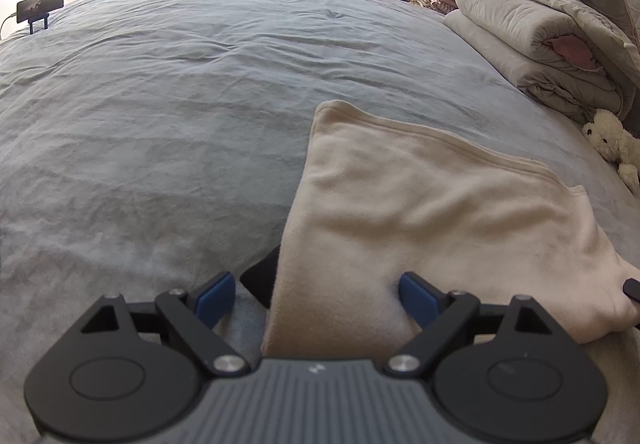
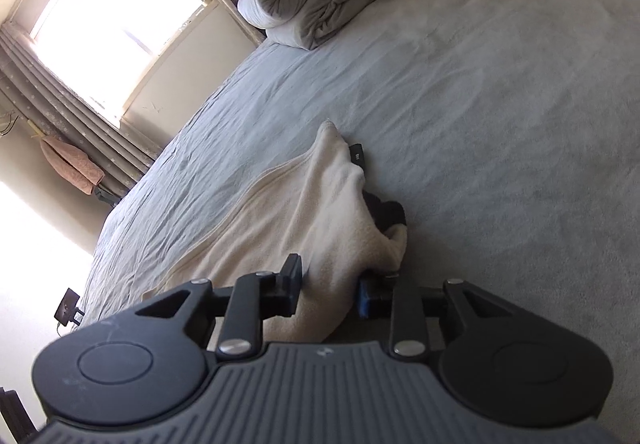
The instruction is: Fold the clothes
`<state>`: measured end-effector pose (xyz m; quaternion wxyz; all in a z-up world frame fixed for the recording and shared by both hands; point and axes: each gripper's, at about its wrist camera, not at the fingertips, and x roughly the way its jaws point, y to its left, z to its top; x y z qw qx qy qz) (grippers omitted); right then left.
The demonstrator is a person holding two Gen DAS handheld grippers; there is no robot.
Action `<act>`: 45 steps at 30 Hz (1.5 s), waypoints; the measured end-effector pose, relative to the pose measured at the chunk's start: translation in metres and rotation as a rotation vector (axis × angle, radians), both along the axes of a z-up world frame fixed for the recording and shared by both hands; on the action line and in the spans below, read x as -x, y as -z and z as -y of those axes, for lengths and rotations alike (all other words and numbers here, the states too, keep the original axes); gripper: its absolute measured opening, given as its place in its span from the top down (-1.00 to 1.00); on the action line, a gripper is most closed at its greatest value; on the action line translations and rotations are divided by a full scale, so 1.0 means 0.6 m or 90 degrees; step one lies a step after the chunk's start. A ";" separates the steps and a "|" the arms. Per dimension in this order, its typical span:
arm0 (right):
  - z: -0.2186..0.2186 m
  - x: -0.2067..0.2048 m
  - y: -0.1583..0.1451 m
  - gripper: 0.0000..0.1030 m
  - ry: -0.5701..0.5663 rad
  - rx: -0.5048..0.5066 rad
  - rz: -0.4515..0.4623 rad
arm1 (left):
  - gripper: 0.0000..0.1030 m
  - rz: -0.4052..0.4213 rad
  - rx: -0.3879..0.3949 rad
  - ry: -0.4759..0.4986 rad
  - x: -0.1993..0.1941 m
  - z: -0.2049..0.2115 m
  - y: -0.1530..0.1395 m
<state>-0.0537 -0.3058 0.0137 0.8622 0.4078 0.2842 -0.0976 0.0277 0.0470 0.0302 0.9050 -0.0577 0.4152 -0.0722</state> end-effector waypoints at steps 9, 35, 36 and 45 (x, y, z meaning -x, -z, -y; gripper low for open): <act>-0.011 0.008 -0.012 0.47 0.007 0.039 0.031 | -0.75 -0.001 0.000 0.000 0.001 -0.001 0.000; -0.048 0.000 -0.033 0.58 0.004 0.169 0.045 | -0.75 -0.014 0.039 -0.004 -0.011 -0.022 -0.022; -0.060 0.000 -0.041 0.58 -0.001 0.197 0.055 | -0.75 -0.013 0.047 -0.008 -0.012 -0.029 -0.027; -0.191 -0.001 -0.104 0.59 -0.043 0.453 0.148 | -0.75 -0.035 0.184 -0.075 -0.028 -0.134 -0.073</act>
